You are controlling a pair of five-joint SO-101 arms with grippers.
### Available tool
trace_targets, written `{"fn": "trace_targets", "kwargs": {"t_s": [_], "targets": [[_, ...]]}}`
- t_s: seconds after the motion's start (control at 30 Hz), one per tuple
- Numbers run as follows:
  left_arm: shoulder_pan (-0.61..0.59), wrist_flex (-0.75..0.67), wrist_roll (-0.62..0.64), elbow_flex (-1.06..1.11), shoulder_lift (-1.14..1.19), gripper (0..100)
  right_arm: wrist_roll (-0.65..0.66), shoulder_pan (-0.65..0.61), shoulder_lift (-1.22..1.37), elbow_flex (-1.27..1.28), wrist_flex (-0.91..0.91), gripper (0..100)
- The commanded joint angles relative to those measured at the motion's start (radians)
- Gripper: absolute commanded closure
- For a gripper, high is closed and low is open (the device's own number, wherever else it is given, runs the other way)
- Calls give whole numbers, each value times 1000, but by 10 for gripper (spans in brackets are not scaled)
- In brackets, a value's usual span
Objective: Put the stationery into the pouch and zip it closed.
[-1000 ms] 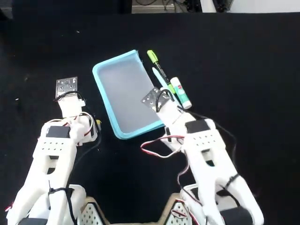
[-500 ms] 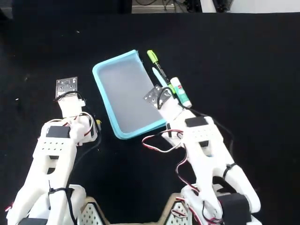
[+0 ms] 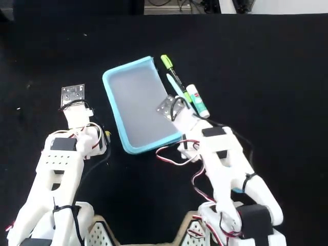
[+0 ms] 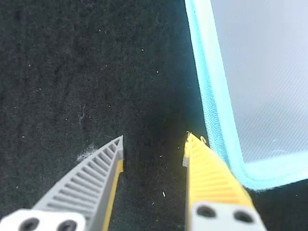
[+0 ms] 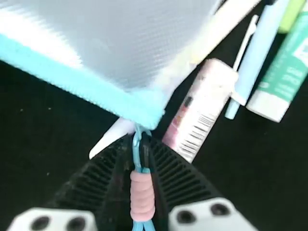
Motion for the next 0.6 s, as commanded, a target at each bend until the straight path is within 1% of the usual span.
{"fn": "trace_targets", "kwargs": {"t_s": [0.0, 0.17, 0.33, 0.47, 0.57], "targets": [[1, -14, -2, -2, -3, 795, -41, 11, -94, -41, 43, 988], [1, -14, -2, -2, -3, 795, -86, 6, -251, -99, 189, 987], [1, -14, -2, -1, -3, 795, -80, -12, -360, -82, 334, 987], [1, -11, -2, -1, -3, 795, -75, -8, -414, 1, 370, 987], [1, -11, -2, -1, -3, 795, 2, -8, -426, 85, 361, 987]]}}
